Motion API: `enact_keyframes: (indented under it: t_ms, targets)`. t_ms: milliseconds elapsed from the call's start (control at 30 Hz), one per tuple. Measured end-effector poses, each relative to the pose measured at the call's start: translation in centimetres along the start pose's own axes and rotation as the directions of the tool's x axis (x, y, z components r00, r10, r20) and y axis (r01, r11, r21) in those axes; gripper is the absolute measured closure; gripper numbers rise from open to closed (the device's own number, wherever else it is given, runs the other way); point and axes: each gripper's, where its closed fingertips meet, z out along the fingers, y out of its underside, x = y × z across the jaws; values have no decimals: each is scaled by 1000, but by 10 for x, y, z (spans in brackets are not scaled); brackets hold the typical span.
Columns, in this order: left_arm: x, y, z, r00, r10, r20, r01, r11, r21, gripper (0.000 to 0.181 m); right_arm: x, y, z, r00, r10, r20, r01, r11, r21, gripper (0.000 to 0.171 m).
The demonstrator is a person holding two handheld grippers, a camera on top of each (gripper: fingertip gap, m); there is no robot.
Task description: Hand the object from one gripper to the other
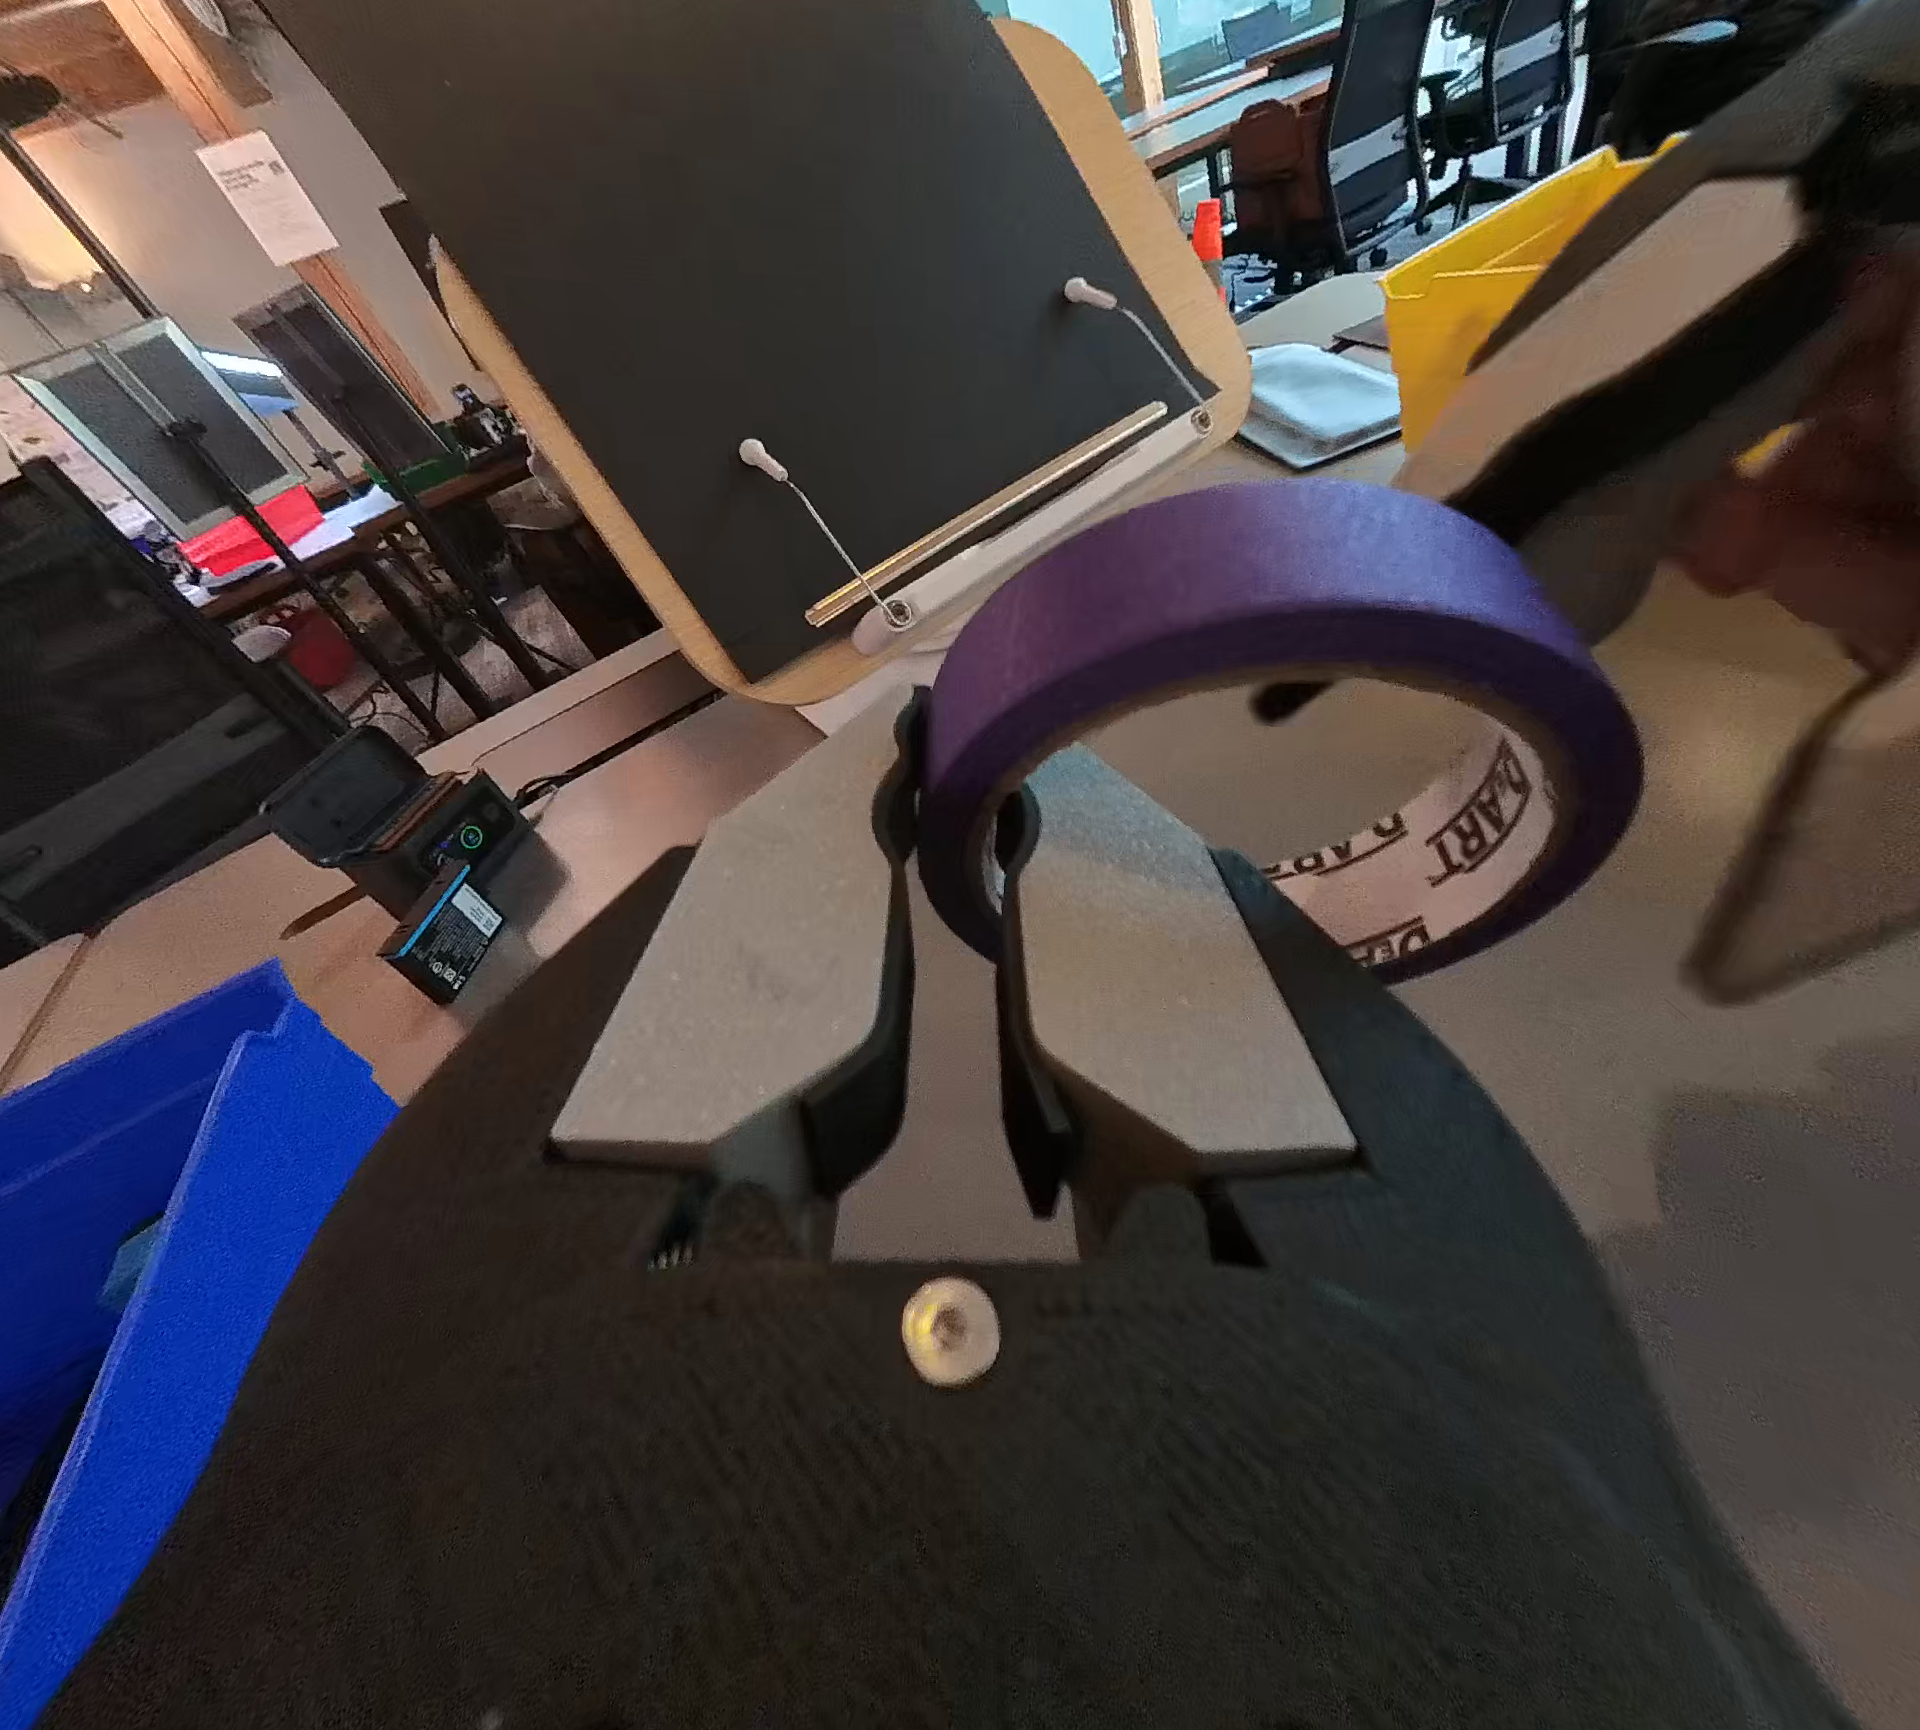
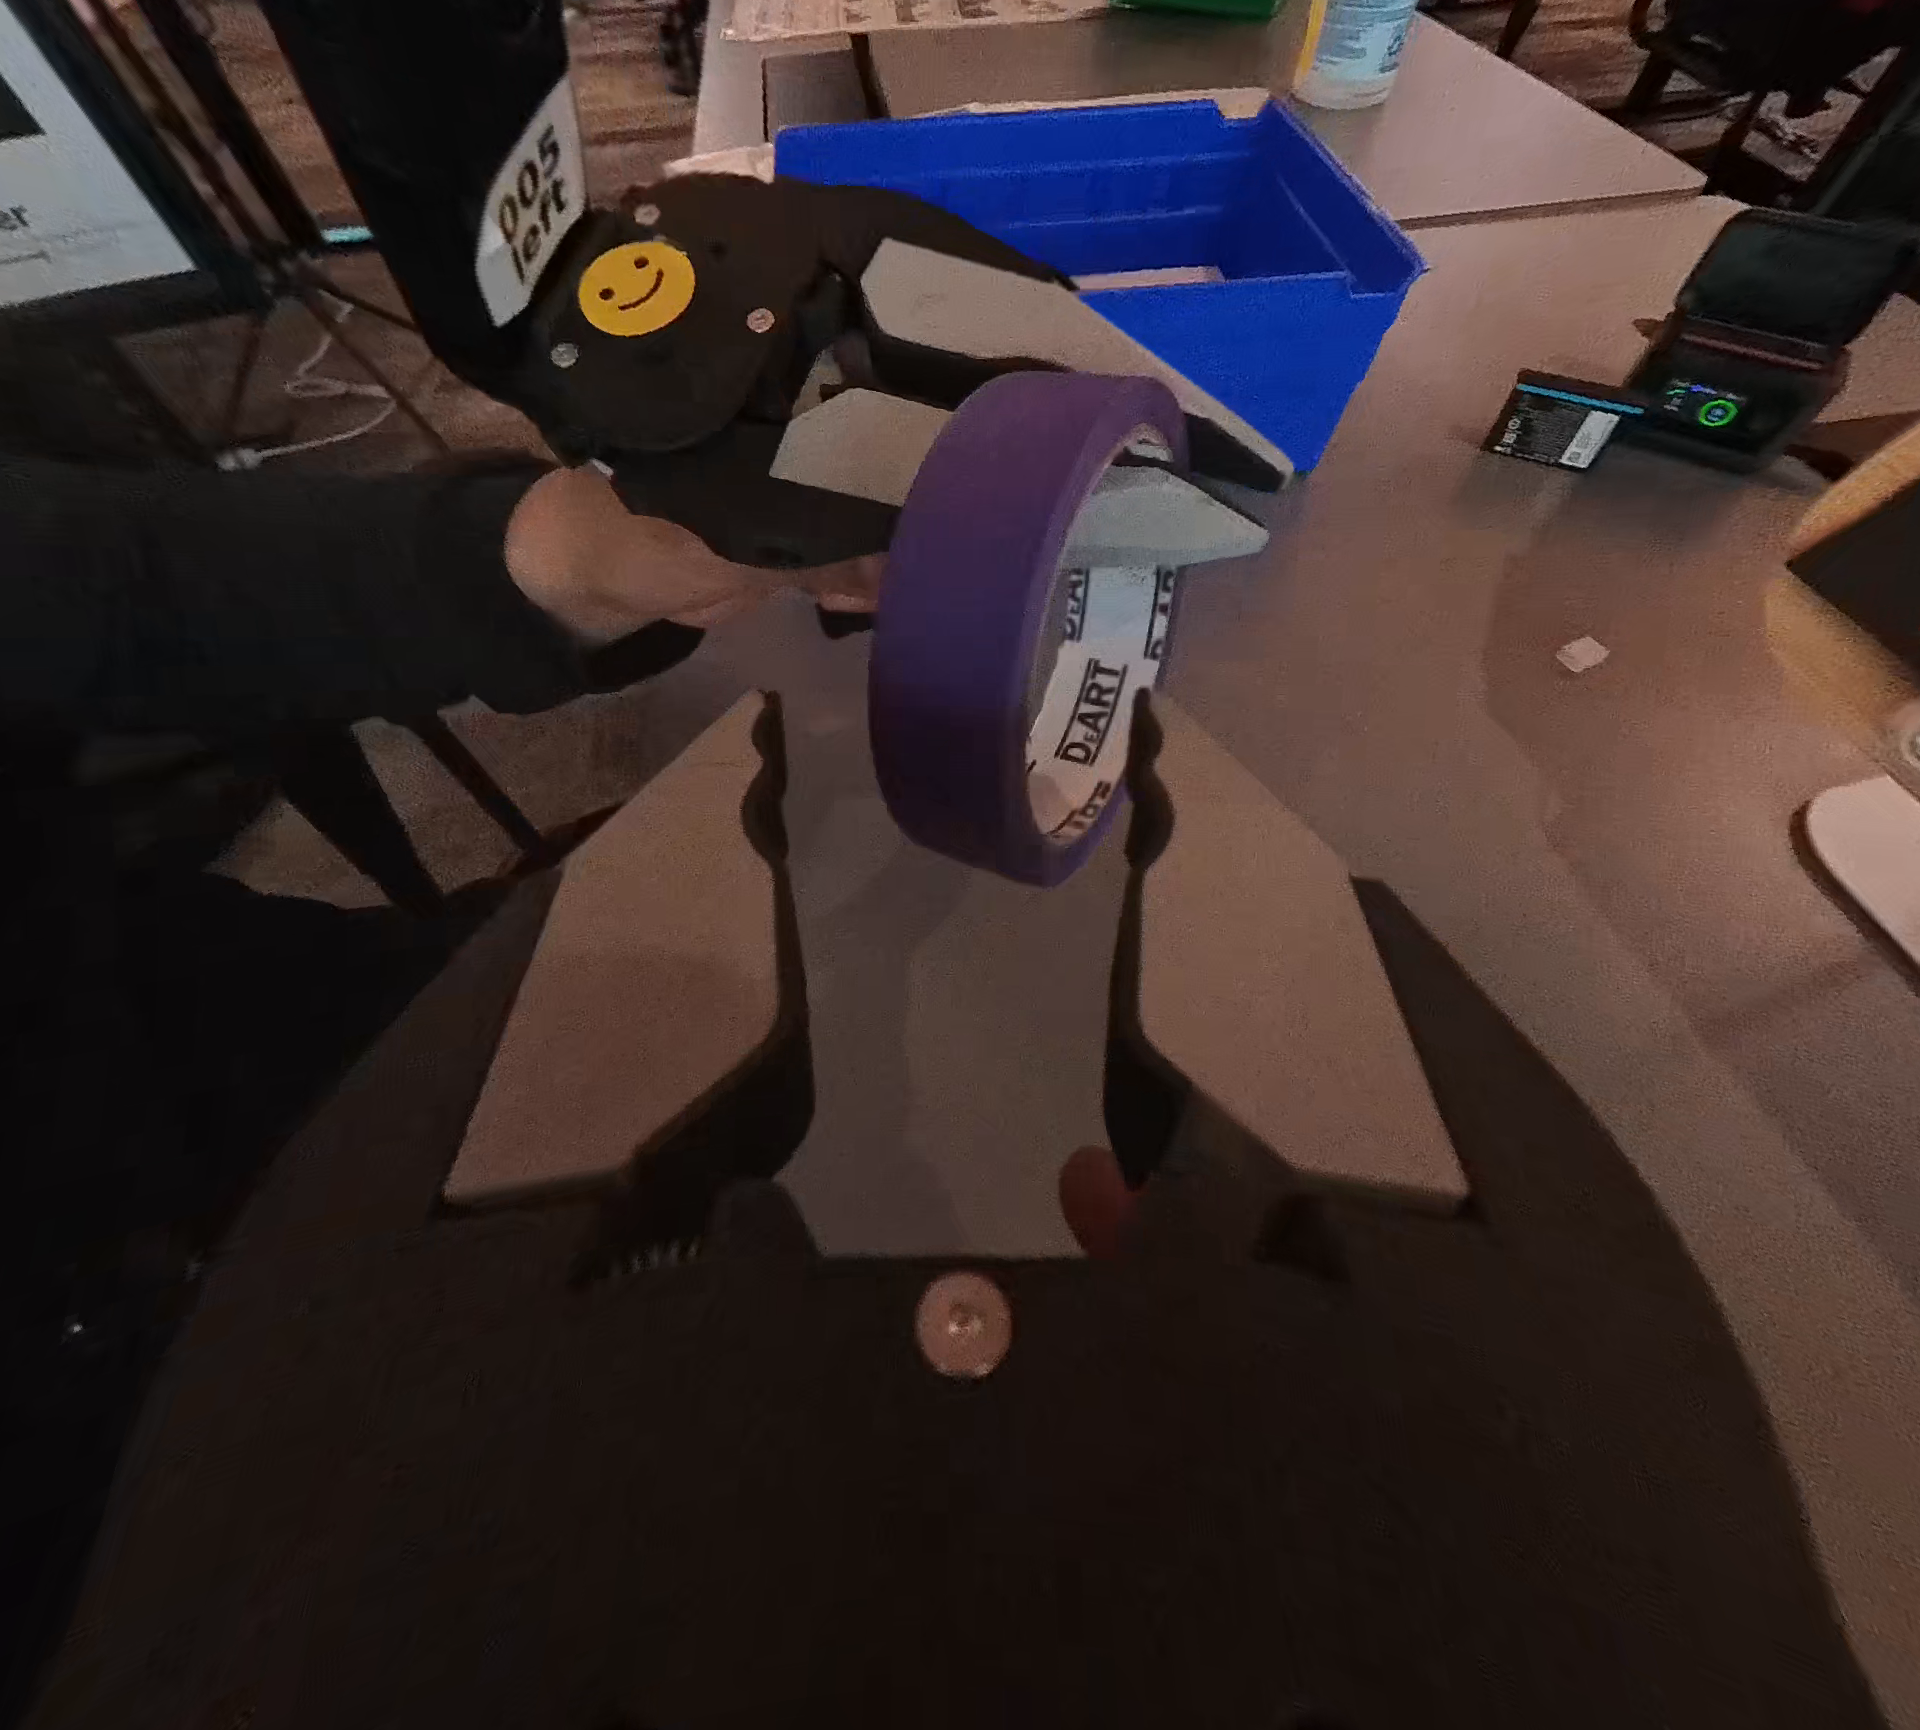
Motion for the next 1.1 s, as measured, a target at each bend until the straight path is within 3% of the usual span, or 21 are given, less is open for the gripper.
enact_keyframes:
  t_ms: [100, 200, 267, 333, 433, 500, 567, 700, 767, 800, 833, 900, 933, 967, 1033, 1100]
  targets:
    - [-8, 6, 1, 999, 31, 27, -30, 999, -39, 174, 2, -1, 14, 995, -73, 75, 71, 997, 18, 148]
    - [-12, 14, -1, 998, 61, 17, -60, 996, -66, 171, 2, 4, 22, 992, -78, 102, 79, 997, 1, 149]
    - [-11, 24, -3, 997, 78, -11, -79, 990, -114, 160, 6, 4, 22, 993, -56, 107, 56, 998, 10, 149]
    - [-5, 28, -11, 995, 83, -60, -90, 988, -122, 148, 22, 8, 17, 996, -84, 19, 84, 996, -3, 149]
    - [4, 32, -26, 988, 87, -131, -109, 978, -177, 131, 32, 12, 9, 961, -250, -115, 245, 968, -56, 149]
    - [21, 23, -37, 969, -60, -240, 12, 981, -195, 125, 43, 12, 6, 835, -472, -284, 444, 882, -161, 149]
    - [38, 5, -44, 882, -296, -366, 223, 948, -229, 123, 49, 13, 6, 598, -697, -395, 617, 716, -327, 150]
    - [35, -12, -41, 686, -598, -416, 520, 802, -294, 113, 39, 16, 16, 110, -913, -394, 728, 344, -593, 150]
    - [32, -2, -33, 671, -632, -388, 550, 775, -311, 116, 28, 19, 22, -42, -933, -357, 743, 210, -636, 150]
    - [35, 1, -30, 648, -652, -394, 564, 758, -328, 116, 22, 21, 27, -66, -937, -344, 759, 177, -627, 150]
    - [37, 1, -28, 615, -679, -401, 589, 734, -340, 116, 18, 25, 32, -70, -941, -331, 767, 161, -621, 150]
    - [28, 4, -23, 648, -651, -394, 581, 758, -297, 152, 13, 26, 36, -87, -939, -334, 774, 147, -616, 150]
    - [29, 5, -23, 654, -638, -407, 560, 770, -306, 152, 15, 27, 37, -67, -941, -331, 770, 162, -617, 149]
    - [30, 7, -22, 660, -622, -421, 531, 783, -324, 153, 20, 30, 38, 2, -942, -335, 770, 215, -601, 149]
    - [24, 10, -21, 757, -493, -428, 410, 869, -275, 155, 20, 43, 40, 218, -924, -314, 781, 358, -511, 151]
    - [9, 20, -18, 892, -270, -362, 187, 950, -248, 155, 16, 57, 41, 484, -837, -257, 738, 548, -394, 134]
